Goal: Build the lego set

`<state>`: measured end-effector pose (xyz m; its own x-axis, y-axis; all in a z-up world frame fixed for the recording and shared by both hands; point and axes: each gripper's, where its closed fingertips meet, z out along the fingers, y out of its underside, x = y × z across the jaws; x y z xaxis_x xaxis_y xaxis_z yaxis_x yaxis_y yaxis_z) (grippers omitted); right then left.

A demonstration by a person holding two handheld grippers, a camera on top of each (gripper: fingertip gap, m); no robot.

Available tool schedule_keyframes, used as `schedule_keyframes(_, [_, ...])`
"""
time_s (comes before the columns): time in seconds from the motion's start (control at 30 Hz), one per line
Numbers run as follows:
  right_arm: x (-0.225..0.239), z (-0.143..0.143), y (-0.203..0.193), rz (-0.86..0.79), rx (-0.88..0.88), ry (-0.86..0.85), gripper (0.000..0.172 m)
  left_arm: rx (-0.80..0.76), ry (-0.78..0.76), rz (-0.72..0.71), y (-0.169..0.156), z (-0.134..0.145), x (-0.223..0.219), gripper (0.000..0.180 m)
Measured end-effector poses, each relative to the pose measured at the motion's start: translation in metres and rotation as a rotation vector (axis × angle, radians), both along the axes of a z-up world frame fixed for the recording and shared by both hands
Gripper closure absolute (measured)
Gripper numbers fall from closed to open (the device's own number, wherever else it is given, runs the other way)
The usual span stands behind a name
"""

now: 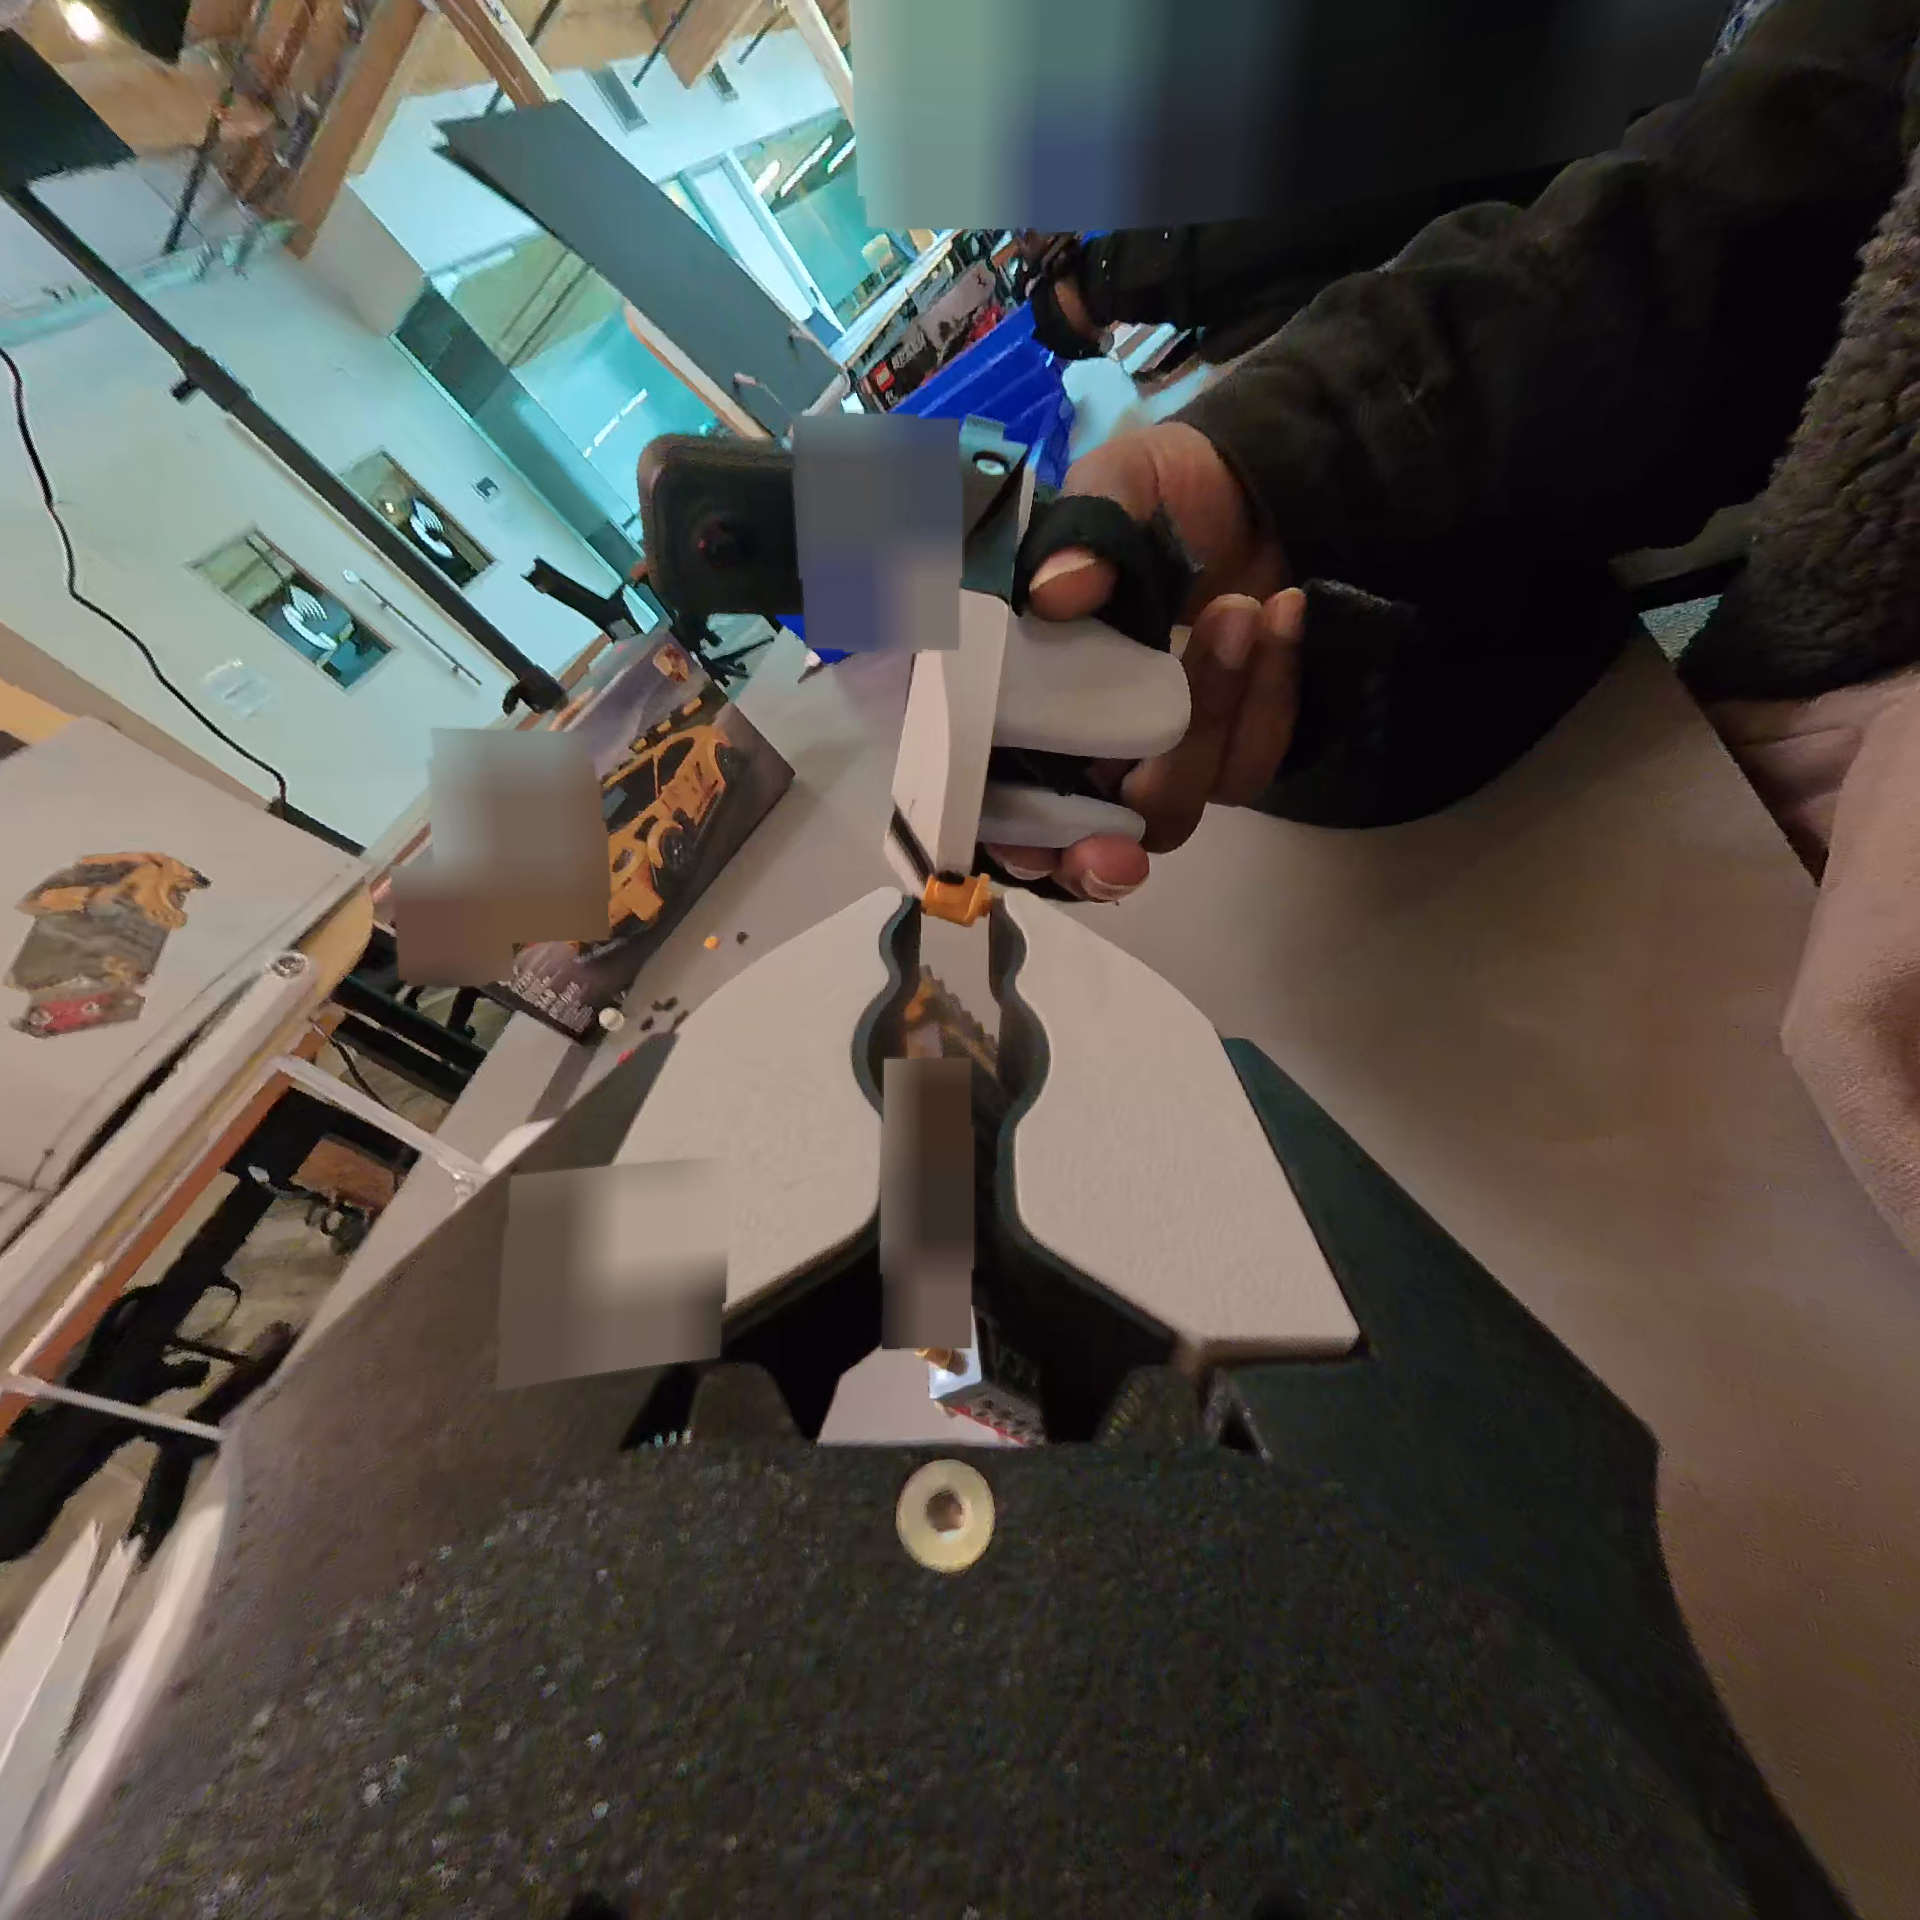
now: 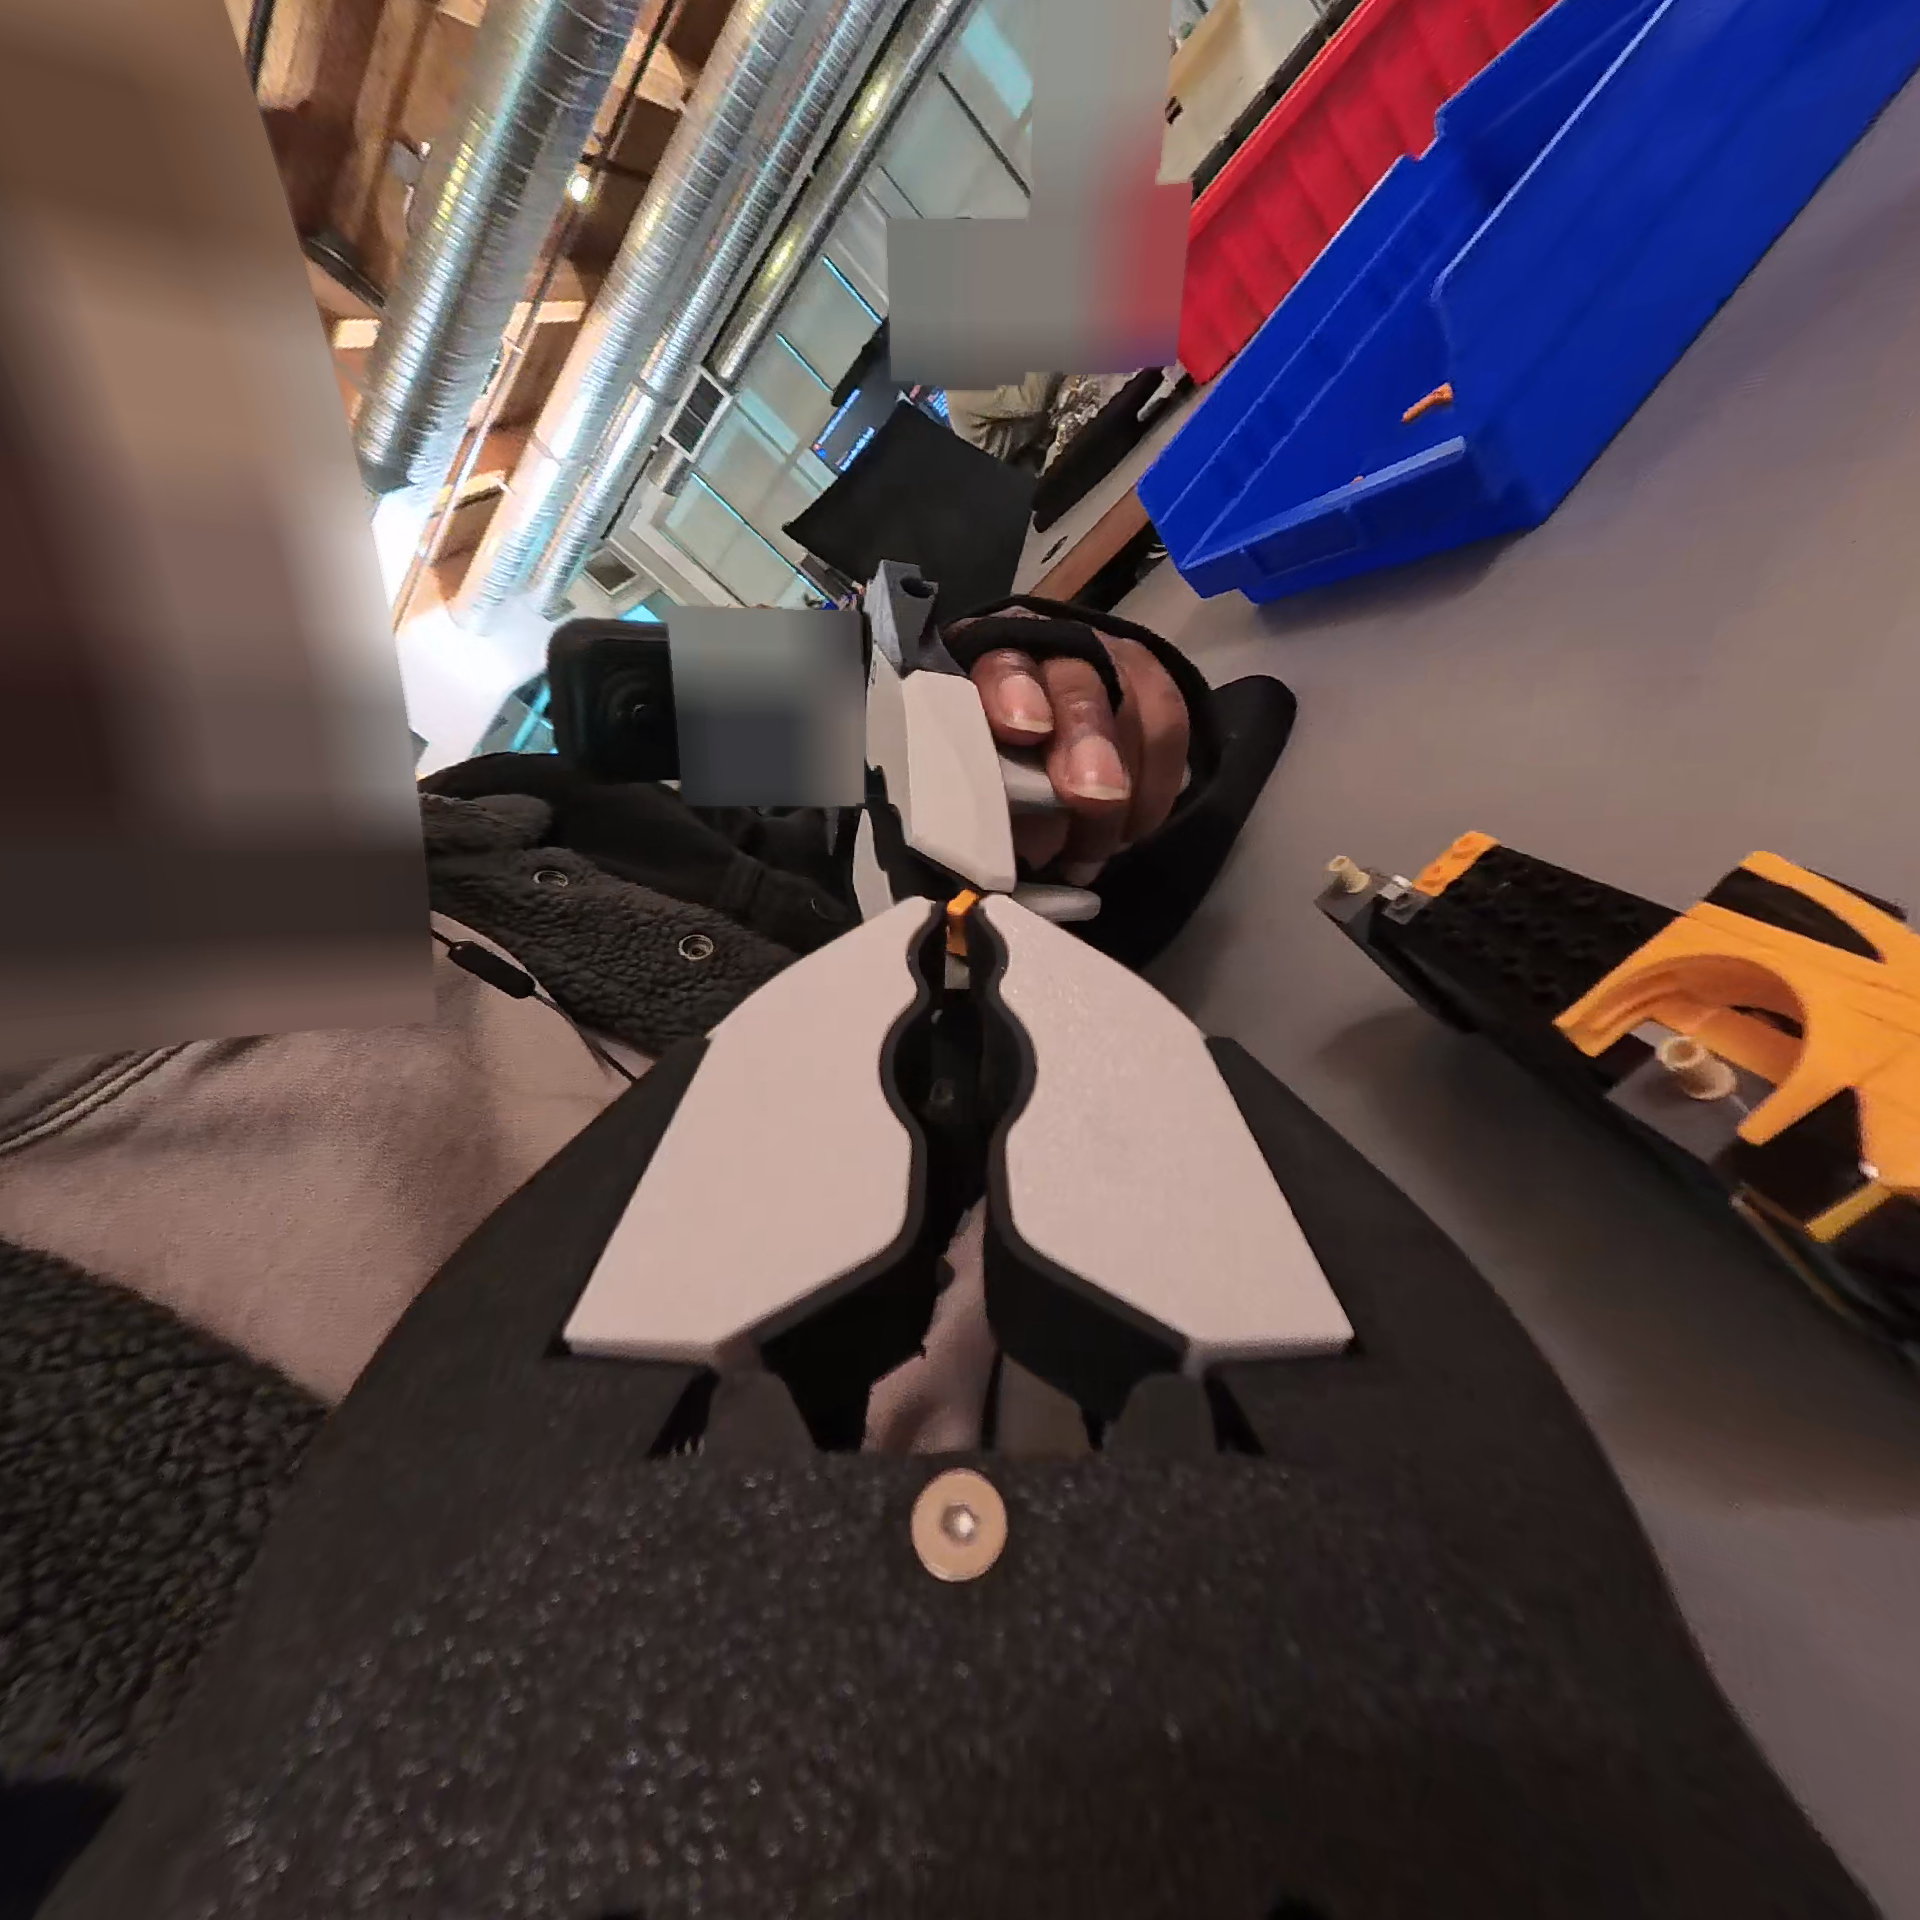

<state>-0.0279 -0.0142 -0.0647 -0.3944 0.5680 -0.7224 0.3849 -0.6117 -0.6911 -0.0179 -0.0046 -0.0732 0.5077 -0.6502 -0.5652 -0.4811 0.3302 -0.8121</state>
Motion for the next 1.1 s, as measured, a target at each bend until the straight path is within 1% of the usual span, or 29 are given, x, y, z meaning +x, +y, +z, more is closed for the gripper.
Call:
schedule_keyframes(0.1, [-0.003,-0.007,0.008,-0.047,0.077,-0.033,0.168,-0.101,-0.027,0.028,0.007,-0.007,-0.003,0.169])
schedule_keyframes(0.17, [-0.004,-0.013,0.019,-0.118,0.227,-0.061,0.167,-0.223,-0.078,0.040,0.012,-0.013,-0.007,0.169])
schedule_keyframes(0.27, [0.001,-0.014,0.029,-0.165,0.519,-0.057,0.165,-0.392,-0.155,0.061,0.020,-0.021,-0.013,0.169])
schedule_keyframes(0.37, [0.004,-0.014,0.036,-0.180,0.888,-0.026,0.165,-0.498,-0.163,0.081,0.026,-0.032,-0.016,0.169])
schedule_keyframes(0.47, [0.004,-0.021,0.036,-0.100,1.232,-0.008,0.166,-0.568,-0.168,0.072,0.027,-0.038,-0.014,0.169])
schedule_keyframes(0.53, [0.003,-0.031,0.032,0.001,1.389,-0.011,0.162,-0.598,-0.162,0.061,0.028,-0.040,-0.012,0.169])
schedule_keyframes(0.6, [0.001,-0.040,0.030,0.098,1.449,-0.034,0.158,-0.597,-0.128,0.067,0.029,-0.042,-0.012,0.169])
schedule_keyframes(0.77, [-0.006,-0.043,0.032,0.220,1.490,-0.020,0.156,-0.619,-0.070,0.055,0.029,-0.048,-0.010,0.169])
schedule_keyframes(0.87, [-0.004,-0.051,0.028,0.340,1.539,-0.022,0.156,-0.644,-0.082,0.017,0.026,-0.047,-0.008,0.169])
schedule_keyframes(0.93, [-0.004,-0.051,0.024,0.395,1.568,0.008,0.156,-0.658,-0.072,0.003,0.025,-0.048,-0.008,0.169])
schedule_keyframes(1.1, [-0.009,-0.055,0.021,0.475,1.659,0.044,0.158,-0.724,-0.078,-0.036,0.022,-0.050,-0.009,0.169])
